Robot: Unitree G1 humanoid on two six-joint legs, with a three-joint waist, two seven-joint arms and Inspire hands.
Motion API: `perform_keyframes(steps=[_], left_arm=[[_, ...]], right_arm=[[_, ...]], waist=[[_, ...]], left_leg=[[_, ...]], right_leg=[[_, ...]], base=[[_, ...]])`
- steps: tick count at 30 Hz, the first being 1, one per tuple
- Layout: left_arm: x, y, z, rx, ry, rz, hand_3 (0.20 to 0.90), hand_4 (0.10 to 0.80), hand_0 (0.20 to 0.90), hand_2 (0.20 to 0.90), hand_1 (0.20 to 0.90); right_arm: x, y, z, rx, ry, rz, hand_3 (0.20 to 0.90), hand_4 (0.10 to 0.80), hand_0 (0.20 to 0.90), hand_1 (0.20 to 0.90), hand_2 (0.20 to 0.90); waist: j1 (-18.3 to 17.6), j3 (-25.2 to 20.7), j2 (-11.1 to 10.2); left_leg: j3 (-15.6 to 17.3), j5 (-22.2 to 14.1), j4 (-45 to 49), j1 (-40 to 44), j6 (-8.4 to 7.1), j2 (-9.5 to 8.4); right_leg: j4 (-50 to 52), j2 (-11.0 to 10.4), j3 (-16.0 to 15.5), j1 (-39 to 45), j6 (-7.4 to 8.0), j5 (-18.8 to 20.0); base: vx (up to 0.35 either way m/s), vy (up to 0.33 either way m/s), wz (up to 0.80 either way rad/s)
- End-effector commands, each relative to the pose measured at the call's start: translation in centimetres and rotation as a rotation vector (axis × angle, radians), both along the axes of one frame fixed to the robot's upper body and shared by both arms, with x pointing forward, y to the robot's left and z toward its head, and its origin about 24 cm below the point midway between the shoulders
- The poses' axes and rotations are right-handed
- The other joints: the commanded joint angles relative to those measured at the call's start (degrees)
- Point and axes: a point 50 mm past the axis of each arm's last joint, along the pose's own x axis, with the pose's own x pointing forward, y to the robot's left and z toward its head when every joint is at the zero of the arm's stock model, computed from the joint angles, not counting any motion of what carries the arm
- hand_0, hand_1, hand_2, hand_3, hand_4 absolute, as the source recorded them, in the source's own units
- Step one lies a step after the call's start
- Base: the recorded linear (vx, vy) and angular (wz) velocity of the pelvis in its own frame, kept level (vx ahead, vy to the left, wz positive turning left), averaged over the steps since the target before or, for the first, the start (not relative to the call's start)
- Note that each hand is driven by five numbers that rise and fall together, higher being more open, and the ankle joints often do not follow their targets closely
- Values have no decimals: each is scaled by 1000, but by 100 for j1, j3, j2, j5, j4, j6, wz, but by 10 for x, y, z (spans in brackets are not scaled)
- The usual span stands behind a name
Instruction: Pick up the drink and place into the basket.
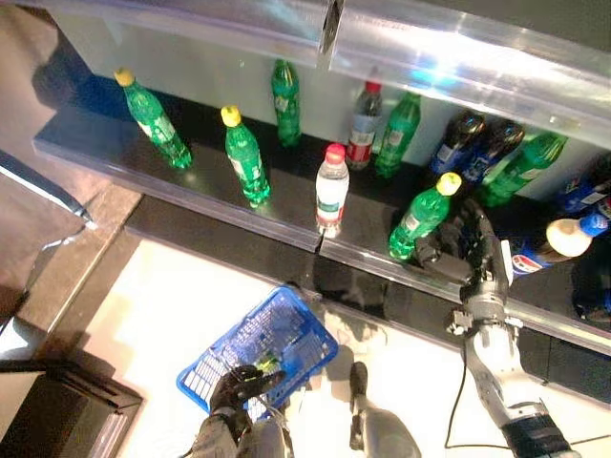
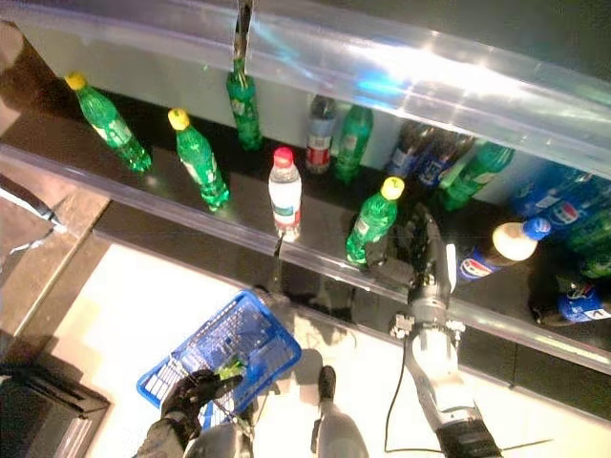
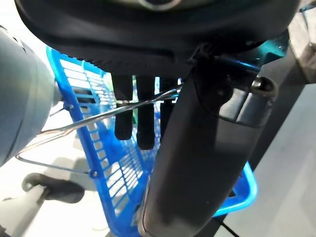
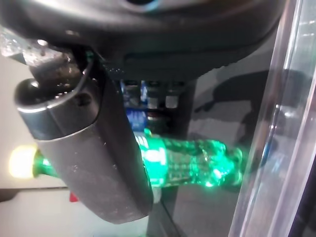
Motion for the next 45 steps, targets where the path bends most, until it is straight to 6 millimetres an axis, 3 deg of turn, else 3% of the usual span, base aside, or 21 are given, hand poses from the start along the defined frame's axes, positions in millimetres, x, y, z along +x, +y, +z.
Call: perform_keyframes(steps=[1, 5, 14, 30, 45], left_arm=[[15, 28, 25, 112, -171, 8, 200, 100, 300, 300, 300], [27, 26, 31, 114, -198, -8, 200, 100, 300, 300, 300], [32, 26, 32, 115, -198, -13, 200, 100, 300, 300, 300], [44, 19, 39, 92, -233, -55, 200, 100, 300, 300, 300], [39, 18, 41, 72, -255, -69, 200, 100, 300, 300, 300]], right_arm=[[13, 12, 50, 33, -264, 38, 900, 800, 900, 900, 900], [21, 18, 56, 34, -277, 54, 900, 800, 900, 900, 900], [31, 22, 63, 26, -278, 57, 900, 800, 900, 900, 900], [63, -10, 111, -31, -340, -50, 900, 800, 900, 900, 900], [70, -44, 144, 32, -419, -203, 900, 800, 900, 900, 900]], waist=[[140, -73, -55], [165, 75, -60], [191, 337, -45], [384, 741, 199], [483, 780, 351]], left_leg=[[-326, -177, 782, -822, 407, -438], [-325, -192, 956, -1022, 414, -432], [-306, -252, 1411, -1360, 419, -407], [-293, -421, 2205, -1911, 452, -444], [-317, -431, 2419, -2226, 507, -475]], right_leg=[[1084, 21, -104, -205, 22, -875], [1224, 13, -142, -374, -12, -892], [1589, -33, -227, -650, -110, -968], [2450, -134, -387, -1188, -239, -1201], [2839, -179, -335, -1626, -225, -1220]], base=[[-62, -13, 0], [-52, -10, 4], [-3, -1, 1], [2, 11, 2], [13, 11, 1]])
